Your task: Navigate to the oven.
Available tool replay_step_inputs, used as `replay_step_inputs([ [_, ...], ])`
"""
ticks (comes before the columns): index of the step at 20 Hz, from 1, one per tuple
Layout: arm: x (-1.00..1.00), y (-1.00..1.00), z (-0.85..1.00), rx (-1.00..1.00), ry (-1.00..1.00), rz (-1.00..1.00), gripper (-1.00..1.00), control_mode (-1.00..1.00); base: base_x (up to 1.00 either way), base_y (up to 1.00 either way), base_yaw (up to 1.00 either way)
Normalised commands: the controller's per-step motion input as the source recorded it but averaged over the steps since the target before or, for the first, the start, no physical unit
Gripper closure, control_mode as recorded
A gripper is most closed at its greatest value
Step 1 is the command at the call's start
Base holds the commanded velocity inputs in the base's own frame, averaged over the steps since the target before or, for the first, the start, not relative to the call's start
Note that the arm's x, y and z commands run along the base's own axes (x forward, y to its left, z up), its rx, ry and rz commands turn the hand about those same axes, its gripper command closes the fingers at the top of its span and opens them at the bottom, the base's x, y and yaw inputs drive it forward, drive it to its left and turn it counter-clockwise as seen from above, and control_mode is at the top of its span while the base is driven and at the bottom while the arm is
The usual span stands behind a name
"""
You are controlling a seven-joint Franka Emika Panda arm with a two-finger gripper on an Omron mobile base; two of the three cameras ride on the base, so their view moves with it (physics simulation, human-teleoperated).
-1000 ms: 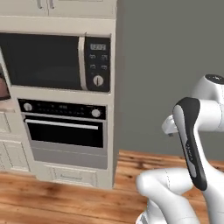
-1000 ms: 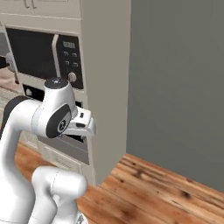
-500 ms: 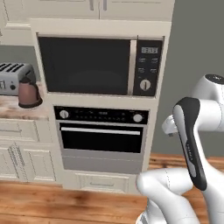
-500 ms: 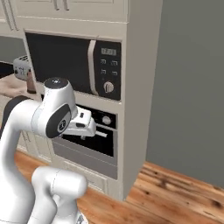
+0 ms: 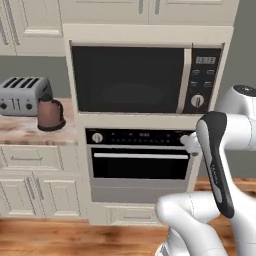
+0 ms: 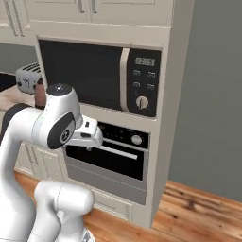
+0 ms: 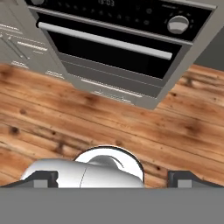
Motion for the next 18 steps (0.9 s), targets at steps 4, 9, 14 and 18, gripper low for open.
replay_step_inputs([
  [4, 0.00, 0.00, 0.00, 0.00, 0.00, 0.00, -1.00, 1.00, 0.57, 0.31, -0.17],
  [9, 0.00, 0.00, 0.00, 0.00, 0.00, 0.00, -1.00, 1.00, 0.60, 0.40, -0.18],
  [14, 0.00, 0.00, 0.00, 0.00, 0.00, 0.00, -1.00, 1.00, 0.52, 0.40, -0.18],
  [18, 0.00, 0.00, 0.00, 0.00, 0.00, 0.00, -1.00, 1.00, 0.52, 0.24, -0.16],
])
